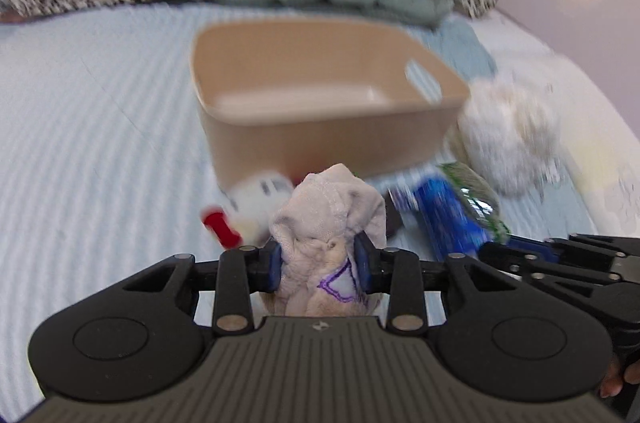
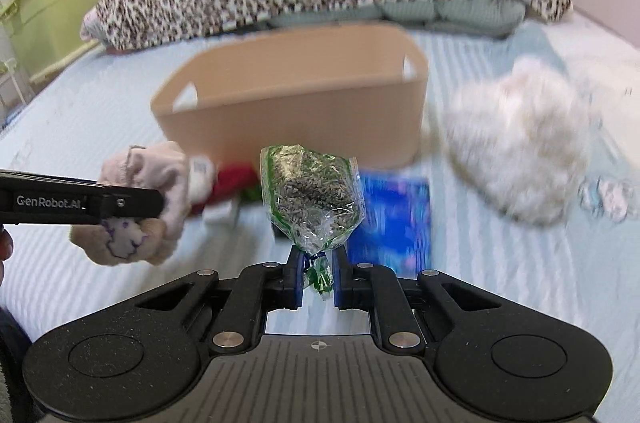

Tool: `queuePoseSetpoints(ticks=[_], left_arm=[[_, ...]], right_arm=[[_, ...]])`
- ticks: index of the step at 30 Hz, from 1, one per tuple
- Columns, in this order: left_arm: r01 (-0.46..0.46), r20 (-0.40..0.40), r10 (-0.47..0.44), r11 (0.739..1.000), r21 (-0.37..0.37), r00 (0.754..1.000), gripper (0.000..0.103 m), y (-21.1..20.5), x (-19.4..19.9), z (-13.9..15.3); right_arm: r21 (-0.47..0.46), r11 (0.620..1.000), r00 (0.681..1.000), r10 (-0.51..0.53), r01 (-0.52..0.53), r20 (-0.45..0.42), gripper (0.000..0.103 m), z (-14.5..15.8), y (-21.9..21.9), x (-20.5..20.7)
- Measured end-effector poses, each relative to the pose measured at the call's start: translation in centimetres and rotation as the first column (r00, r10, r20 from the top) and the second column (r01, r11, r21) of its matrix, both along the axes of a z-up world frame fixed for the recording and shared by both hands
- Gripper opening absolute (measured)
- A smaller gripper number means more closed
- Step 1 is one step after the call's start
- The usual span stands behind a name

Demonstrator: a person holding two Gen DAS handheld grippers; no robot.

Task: Organize objects
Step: 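Carry both items over the basket and open both tools to drop them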

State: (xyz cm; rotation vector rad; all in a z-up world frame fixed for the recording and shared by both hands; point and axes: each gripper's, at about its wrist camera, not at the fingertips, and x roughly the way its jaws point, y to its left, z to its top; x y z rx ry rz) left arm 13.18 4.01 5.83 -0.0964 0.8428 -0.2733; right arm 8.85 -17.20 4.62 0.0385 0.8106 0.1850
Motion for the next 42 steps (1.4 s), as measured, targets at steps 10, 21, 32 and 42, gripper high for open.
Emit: queuePoseSetpoints(ticks=[10,21,32,42], left_arm=[[-0.050,0.171,0.034,0.995,0.091,0.985,0.037,0.0,4.9,4.6],[-0.084,0.154,0.054,0.978,0.190,0.987,0.037,-2.6,13.6,2.2],[-0.113,0.036,0.109,0.978,0.175,0.993,0.053,-2.8,15.6,-3.1],[-0.170,0.113,0.151,0.968,0.187,0.982,0.090,-1.1,12.7,0.4]], right_arm=[[-0.057,0.998,0.984,0.002,0.008,0.177,0.012,5.1,0.9,6.0],[-0.142,0.989,0.992,-0.013,0.031,0.122,0.012,1.9,1.7,14.7],[-0.131,0.990,0.999,-0.042,0.045,0.020,0.014,-1.4,1.3,17.9],[-0.130,0.990,0.995,-0.037,0.049,0.094,0.080,1.6,0.8,14.3]])
